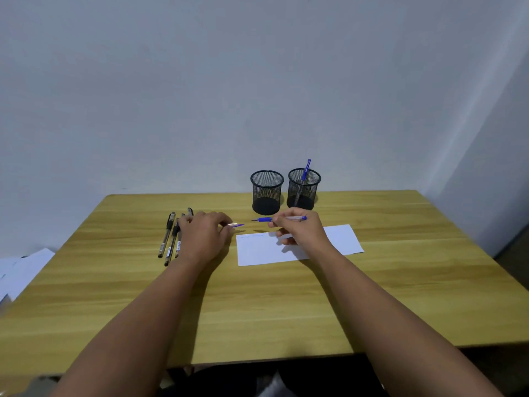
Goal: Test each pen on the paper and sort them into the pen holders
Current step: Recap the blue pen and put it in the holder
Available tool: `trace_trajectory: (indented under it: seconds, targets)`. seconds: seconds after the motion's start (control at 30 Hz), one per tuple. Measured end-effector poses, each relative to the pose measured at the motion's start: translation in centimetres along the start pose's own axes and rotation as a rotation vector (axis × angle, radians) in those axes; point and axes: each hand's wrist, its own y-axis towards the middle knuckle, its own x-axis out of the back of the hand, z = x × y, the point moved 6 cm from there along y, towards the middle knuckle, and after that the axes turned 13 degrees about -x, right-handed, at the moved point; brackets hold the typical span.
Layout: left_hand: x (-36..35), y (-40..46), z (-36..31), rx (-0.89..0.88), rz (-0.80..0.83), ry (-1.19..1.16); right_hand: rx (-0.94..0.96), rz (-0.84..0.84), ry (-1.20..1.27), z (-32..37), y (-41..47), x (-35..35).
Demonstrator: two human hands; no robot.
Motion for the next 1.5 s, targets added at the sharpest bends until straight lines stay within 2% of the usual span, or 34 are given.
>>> trace_trajectory:
  seconds: [0.1, 0.37, 0.43, 0.53, 0.6, 0.93, 1.03, 1.2, 1.4, 1.5]
  targets:
    - [1.0, 0.1, -1.5, -0.075, -0.053, -0.088, 0.017, 0.026, -0.020, 0.1, -0.5, 0.1]
    - [1.6, 0.9, -3.5, -0.146, -0.002, -0.206, 0.026, 0.070, -0.002, 0.7, -1.5, 0.3]
    - [1.7, 0.9, -4.0, -0.088, 0.022, -0.393, 0.010, 0.081, -0.007, 0.9, -2.0, 0.5]
    - [2.7, 0.9, -4.4, 0.149, -0.045, -0.832, -0.023, 0.100, -0.059, 1.1, -2.7, 1.3]
    - [3.1, 1.1, -5.5, 0.194, -0.059, -0.974, -0.034, 0.114, -0.093, 1.1, -3.2, 1.6]
    - [3.9, 1.0, -9.9, 0.213, -0.009, -1.058, -0.009, 0.103, 0.118, 1.5, -5.0, 3.0]
    - [4.1, 1.0, -10.1, 0.242, -0.055, -1.013, -0.006, 0.108, 0.175, 1.6, -5.4, 3.7]
    - [4.0, 1.4, -10.8, 0.288, -0.080, -0.997, 0.027, 0.075, 0.006, 1.4, -5.3, 4.9]
    - [2.9, 3.5, -12.6, 0.284, -0.027, -0.980, 0.081, 0.032, 0.092, 0.8, -4.5, 5.0]
    - [2.1, 5.7, -13.4, 0.189, 0.039, -0.883, 0.103, 0.045, -0.086, 1.8, -4.1, 6.0]
